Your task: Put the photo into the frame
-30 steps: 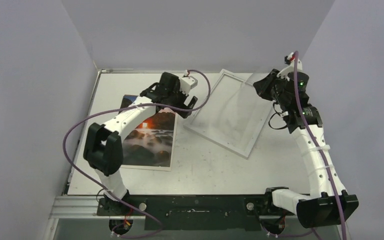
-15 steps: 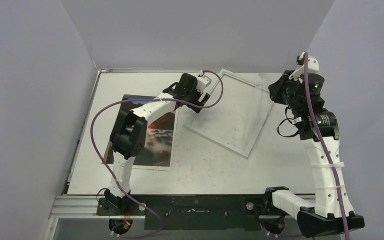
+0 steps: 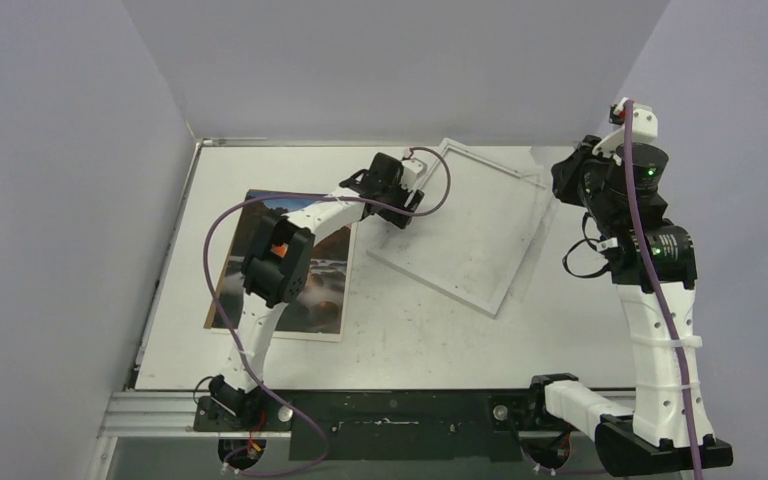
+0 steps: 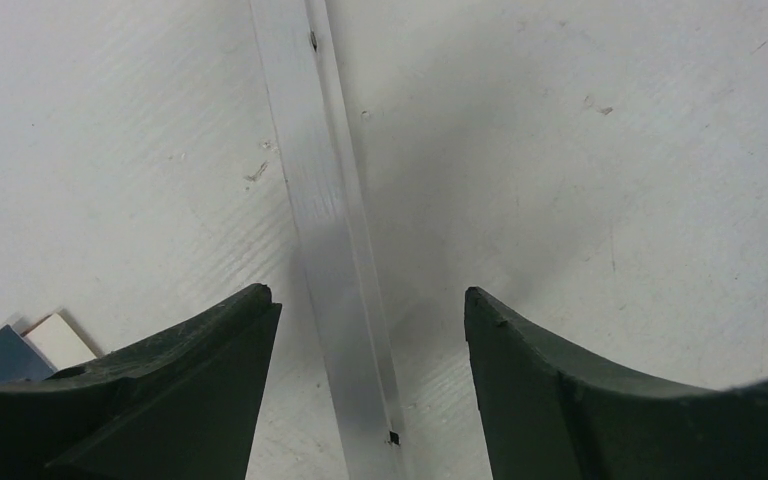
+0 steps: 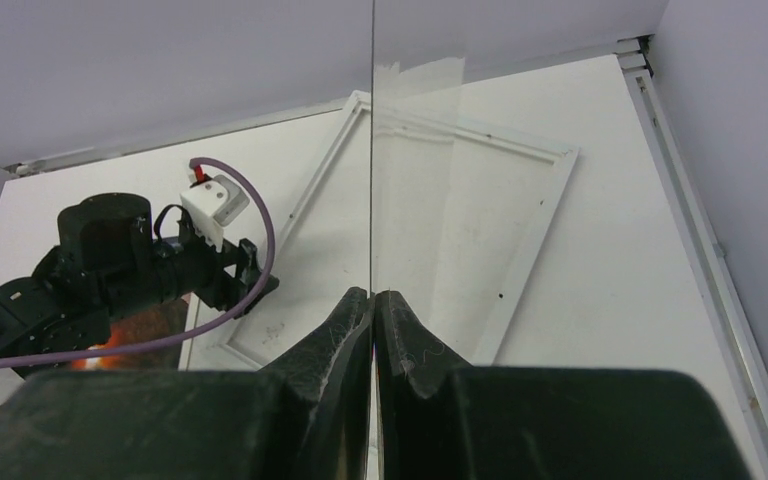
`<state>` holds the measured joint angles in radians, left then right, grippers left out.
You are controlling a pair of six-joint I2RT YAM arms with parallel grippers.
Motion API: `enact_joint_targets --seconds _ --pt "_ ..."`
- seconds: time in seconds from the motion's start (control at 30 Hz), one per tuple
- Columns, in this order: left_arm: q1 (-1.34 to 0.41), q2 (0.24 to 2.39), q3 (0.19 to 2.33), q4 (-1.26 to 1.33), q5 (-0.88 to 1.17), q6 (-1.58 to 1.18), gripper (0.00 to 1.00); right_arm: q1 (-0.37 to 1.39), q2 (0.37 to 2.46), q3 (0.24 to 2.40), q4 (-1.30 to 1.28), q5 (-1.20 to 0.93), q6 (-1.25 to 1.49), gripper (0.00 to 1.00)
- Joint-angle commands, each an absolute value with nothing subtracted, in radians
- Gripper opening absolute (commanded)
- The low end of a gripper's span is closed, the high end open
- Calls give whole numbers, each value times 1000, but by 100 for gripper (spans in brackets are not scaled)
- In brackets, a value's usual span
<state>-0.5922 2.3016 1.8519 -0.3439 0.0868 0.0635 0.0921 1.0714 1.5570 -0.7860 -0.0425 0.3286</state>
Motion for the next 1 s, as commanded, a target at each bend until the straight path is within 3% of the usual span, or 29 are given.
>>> enact_joint_targets --seconds 0.0,0.03,0.2,0.37,0.8,0.97 --pt "-585 2326 1895 -323 70 12 66 91 1059 1574 -758 -17 328 5" --pt "-583 2333 1895 -332 70 6 63 91 1059 1572 -756 -18 328 5" --pt "-570 2322 1845 -310 47 -88 30 91 1059 1558 -747 -26 328 5" --pt "-566 2248 1730 -241 -22 -136 18 91 1062 1538 -722 -52 336 5" --pt "-520 1888 1256 -217 0 -419 14 96 1169 1483 -567 -235 389 5" --pt "-514 1810 1120 -149 108 -531 17 163 1219 1512 -543 -278 396 5"
